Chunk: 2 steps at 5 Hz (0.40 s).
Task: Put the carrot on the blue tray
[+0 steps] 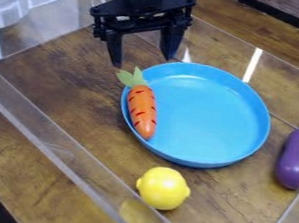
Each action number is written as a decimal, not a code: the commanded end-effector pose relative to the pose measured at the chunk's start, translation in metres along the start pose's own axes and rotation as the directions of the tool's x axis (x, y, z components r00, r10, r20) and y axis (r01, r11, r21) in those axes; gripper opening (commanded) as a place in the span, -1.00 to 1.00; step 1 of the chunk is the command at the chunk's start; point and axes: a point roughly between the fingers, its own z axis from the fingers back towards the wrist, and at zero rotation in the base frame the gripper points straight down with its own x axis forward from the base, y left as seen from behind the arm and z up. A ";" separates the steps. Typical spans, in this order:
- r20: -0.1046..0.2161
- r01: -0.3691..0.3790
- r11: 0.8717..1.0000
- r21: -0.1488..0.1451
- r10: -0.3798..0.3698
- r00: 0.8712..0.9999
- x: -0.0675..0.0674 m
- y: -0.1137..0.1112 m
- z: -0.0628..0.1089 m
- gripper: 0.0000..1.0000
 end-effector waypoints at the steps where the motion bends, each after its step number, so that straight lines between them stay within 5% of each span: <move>1: 0.044 -0.016 0.999 -0.045 0.018 0.999 0.013 0.001 0.016 1.00; 2: 0.053 -0.062 0.998 -0.034 0.064 0.997 0.019 -0.007 0.003 1.00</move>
